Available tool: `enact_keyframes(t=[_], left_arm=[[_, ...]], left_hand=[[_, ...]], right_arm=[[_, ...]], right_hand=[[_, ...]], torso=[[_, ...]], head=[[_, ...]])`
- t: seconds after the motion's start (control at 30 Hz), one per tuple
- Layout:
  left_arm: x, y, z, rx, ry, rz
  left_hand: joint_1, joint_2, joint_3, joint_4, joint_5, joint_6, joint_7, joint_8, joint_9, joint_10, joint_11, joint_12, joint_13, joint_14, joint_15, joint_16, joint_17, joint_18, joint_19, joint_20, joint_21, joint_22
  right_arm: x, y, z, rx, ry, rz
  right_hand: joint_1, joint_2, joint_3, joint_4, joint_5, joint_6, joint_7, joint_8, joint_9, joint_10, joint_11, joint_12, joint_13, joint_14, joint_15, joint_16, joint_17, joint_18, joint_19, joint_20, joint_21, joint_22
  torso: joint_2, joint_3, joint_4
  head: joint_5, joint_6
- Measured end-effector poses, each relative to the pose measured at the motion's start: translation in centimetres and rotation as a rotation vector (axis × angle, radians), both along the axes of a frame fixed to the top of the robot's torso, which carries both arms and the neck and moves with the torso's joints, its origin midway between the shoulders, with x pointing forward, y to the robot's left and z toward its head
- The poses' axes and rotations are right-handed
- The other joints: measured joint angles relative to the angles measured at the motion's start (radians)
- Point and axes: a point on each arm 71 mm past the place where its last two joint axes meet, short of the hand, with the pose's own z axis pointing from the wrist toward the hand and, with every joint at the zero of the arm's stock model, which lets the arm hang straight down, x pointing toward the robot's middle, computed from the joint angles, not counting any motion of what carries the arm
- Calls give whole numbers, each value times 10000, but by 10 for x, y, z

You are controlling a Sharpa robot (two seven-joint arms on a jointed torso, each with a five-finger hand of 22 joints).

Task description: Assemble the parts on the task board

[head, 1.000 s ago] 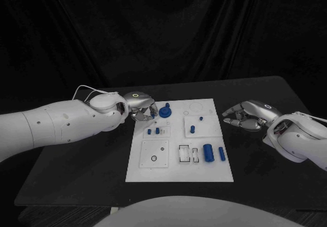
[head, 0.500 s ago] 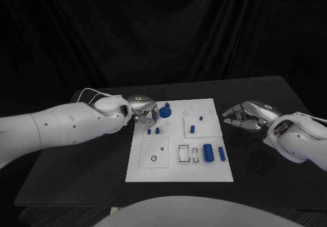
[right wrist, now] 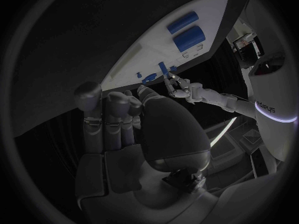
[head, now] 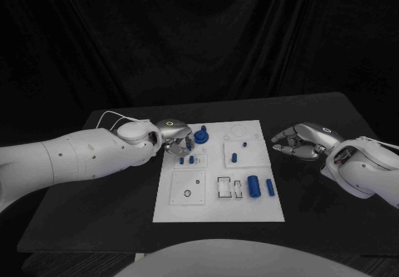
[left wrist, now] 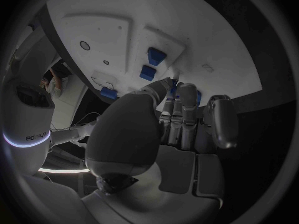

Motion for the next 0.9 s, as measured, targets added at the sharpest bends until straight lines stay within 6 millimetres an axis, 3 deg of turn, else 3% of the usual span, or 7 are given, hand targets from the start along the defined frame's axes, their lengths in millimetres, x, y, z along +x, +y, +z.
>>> enact_keyframes(t=[0.5, 0.9], left_arm=[[1, -2, -5, -22, -10, 61], [0, 1, -6, -48, -73, 154]], left_hand=[[55, -55, 54, -58, 0, 34, -34, 0, 0, 35, -35, 0, 1, -20, -19, -58, -57, 0, 0, 0, -48, 0], [190, -105, 138, -279, 128, 141, -59, -1, 0, 172, -39, -33, 42, -54, -52, -58, -86, 1, -36, -37, -48, 0]], right_arm=[[-1, -1, -1, -7, 38, -18], [-1, -2, -2, -16, 65, -31]], right_hand=[[0, 0, 0, 0, 0, 0, 0, 0, 0, 0, 0, 0, 1, 0, 0, 0, 1, 0, 0, 0, 0, -1], [0, 0, 0, 0, 0, 0, 0, 0, 0, 0, 0, 0, 1, 0, 0, 0, 1, 1, 0, 0, 0, -3]], torso=[[-12, -22, 6], [-8, -17, 8]], head=[[17, 0], [12, 0]])
